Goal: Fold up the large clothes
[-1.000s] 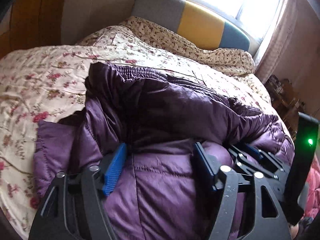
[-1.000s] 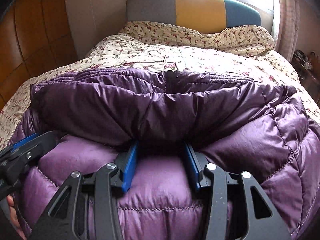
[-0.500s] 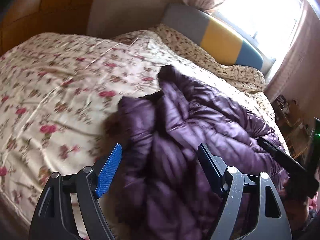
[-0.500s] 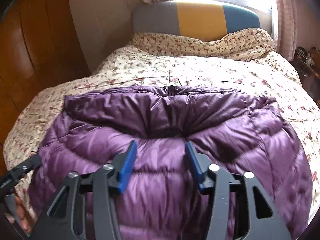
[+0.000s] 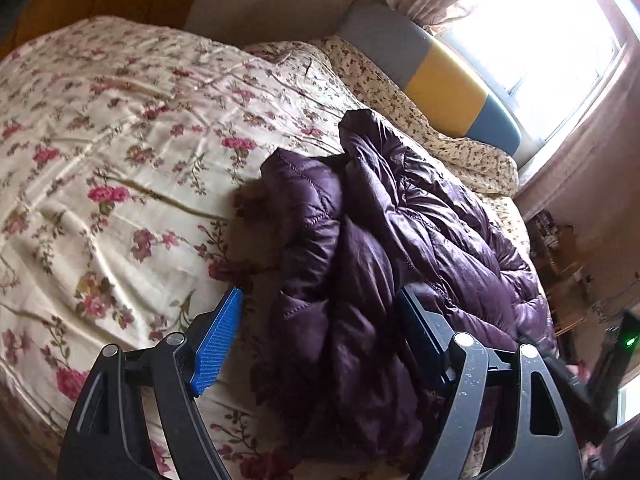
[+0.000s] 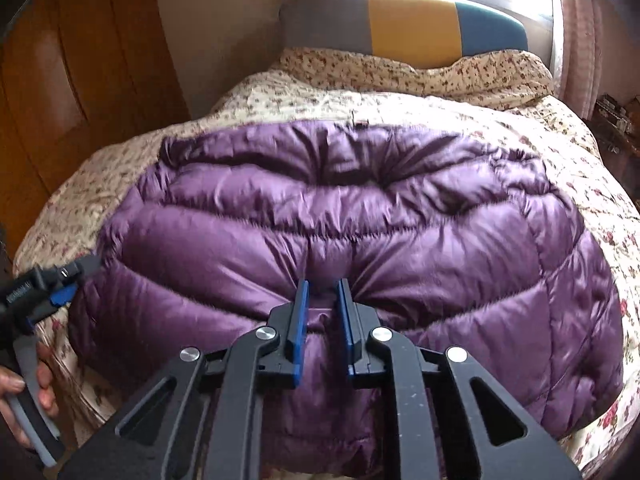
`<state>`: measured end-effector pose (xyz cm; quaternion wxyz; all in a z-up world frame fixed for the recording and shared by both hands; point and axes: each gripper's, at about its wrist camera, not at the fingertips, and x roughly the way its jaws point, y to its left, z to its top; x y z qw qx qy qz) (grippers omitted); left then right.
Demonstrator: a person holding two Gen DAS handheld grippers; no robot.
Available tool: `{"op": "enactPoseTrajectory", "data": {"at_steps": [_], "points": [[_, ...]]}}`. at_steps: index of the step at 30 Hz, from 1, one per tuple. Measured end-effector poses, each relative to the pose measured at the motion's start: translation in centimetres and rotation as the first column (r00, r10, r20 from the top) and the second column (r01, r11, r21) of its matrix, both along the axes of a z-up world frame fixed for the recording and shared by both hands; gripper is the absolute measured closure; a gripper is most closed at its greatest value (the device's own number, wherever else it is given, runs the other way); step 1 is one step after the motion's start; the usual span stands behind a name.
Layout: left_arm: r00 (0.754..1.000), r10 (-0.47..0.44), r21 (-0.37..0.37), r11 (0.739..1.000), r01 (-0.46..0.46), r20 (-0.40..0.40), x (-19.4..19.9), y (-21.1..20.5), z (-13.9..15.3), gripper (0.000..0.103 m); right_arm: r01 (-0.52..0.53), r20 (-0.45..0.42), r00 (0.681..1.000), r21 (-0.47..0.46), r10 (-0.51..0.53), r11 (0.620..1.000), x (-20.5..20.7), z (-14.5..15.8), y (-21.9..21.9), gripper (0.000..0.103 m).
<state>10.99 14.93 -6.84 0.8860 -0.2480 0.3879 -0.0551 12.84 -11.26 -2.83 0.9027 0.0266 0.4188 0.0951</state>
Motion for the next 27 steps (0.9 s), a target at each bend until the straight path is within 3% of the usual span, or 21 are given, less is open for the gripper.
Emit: {"op": "enactPoseTrajectory", "data": {"at_steps": [7, 16, 20, 27], "points": [[1.000, -0.026, -0.072, 0.997, 0.026, -0.002, 0.0, -0.1, -0.5, 0.025, -0.007, 0.007, 1.000, -0.037, 0.008, 0.999, 0.0, -2.4, 0.5, 0.090], [0.998, -0.061, -0.235, 0.970, 0.056, -0.012, 1.1, -0.1, -1.2, 0.025, -0.015, 0.022, 1.000, -0.006, 0.015, 1.000, -0.5, -2.7, 0.0, 0.090], [0.997, -0.070, -0.269, 0.961, 0.064, -0.015, 1.6, 0.4, -1.3, 0.026, -0.022, 0.021, 1.000, 0.000, 0.022, 1.000, -0.7, -2.6, -0.4, 0.090], [0.992, -0.123, -0.217, 0.968, 0.124, 0.018, 1.7, -0.5, -0.5, 0.054, -0.027, 0.019, 0.999, 0.001, 0.027, 1.000, -0.7, -2.6, -0.5, 0.090]]}}
